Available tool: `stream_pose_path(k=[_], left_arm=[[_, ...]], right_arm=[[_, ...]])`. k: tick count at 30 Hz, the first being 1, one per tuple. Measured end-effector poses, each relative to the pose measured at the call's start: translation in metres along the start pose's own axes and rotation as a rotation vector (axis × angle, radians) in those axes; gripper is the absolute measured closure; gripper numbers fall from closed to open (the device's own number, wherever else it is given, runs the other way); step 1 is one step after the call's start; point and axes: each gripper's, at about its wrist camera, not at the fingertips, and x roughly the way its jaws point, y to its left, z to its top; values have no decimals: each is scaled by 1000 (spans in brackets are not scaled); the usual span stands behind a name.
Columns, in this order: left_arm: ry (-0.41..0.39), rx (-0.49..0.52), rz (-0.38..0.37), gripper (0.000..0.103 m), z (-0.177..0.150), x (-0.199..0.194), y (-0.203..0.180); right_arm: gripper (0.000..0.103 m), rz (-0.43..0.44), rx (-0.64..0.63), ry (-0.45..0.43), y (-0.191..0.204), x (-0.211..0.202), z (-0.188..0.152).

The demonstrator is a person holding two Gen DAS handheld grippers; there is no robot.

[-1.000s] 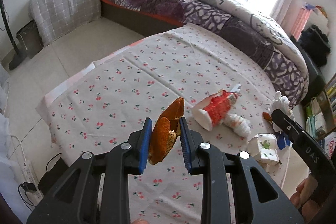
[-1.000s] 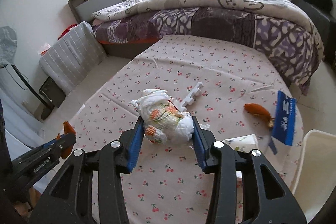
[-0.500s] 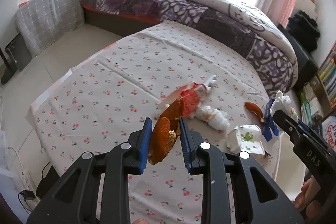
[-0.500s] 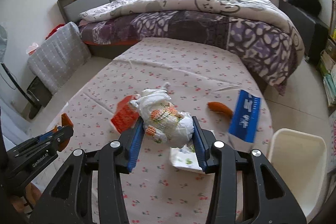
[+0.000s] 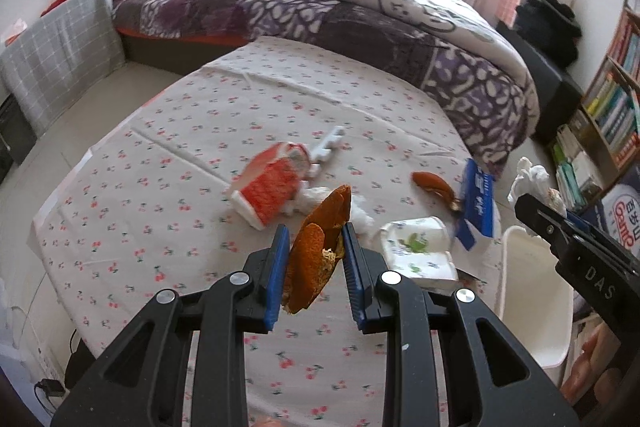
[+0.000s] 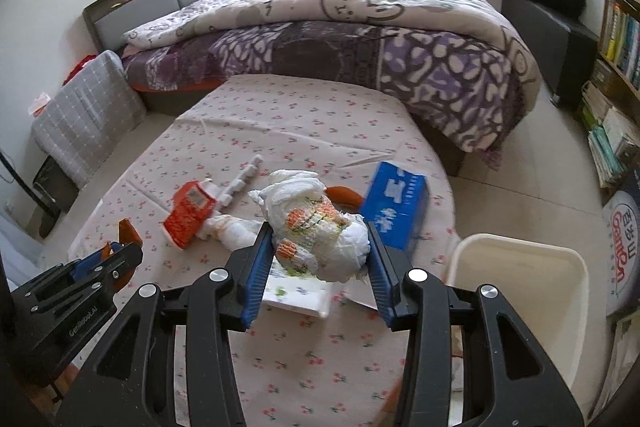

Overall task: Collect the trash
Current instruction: 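Carry the white bundle into the bin with the right gripper while left carries the peel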

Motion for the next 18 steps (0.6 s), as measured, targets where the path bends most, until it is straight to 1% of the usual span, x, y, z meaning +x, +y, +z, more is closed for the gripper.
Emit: stream_pose_path(k=[12, 18], left_arm=[[15, 78, -53, 76, -8, 7, -55], [23, 117, -85, 76, -13, 11, -83]], right_arm=[[60, -90, 71, 21, -59, -11, -3], [60, -149, 128, 69, -95, -12, -8]])
